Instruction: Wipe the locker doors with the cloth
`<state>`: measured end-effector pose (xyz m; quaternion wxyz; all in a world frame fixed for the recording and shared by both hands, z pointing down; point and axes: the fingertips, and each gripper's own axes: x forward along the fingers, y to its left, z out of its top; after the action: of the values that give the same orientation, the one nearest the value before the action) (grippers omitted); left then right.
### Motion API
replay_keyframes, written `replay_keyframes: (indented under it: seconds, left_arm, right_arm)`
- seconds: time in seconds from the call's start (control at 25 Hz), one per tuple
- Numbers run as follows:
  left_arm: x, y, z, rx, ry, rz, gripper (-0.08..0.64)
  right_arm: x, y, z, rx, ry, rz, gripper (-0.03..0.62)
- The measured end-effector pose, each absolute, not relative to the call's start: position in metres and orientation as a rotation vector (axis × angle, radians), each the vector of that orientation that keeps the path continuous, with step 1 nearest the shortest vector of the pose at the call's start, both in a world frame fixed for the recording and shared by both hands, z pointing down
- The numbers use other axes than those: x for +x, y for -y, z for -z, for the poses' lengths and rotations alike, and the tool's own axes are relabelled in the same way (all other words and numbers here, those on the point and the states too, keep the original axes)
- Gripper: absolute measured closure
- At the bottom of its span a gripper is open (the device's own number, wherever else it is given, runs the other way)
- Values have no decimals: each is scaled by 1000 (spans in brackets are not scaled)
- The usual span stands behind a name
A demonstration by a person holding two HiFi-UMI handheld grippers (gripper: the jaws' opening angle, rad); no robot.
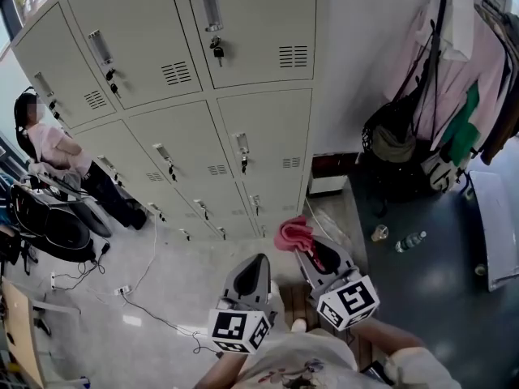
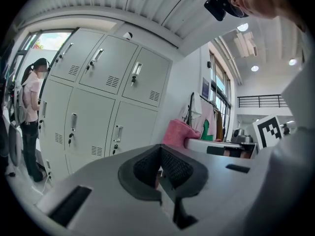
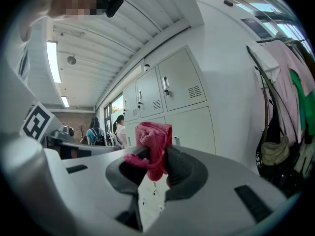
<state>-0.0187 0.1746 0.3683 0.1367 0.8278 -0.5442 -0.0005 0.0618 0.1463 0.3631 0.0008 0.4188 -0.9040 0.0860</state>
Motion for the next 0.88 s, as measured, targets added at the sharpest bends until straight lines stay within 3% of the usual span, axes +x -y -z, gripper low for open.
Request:
replay_keyframes:
  seconds: [0.44,0.88]
  left_arm:
    - [-78,-36,-365,2408,1592,46,554]
    - [-110,18,-352,2367,1670,58,555]
  right_arm:
    - [-15,29,-339,1367,2818,-97,503]
    - [-72,131,-334,1363,2814,-86,505]
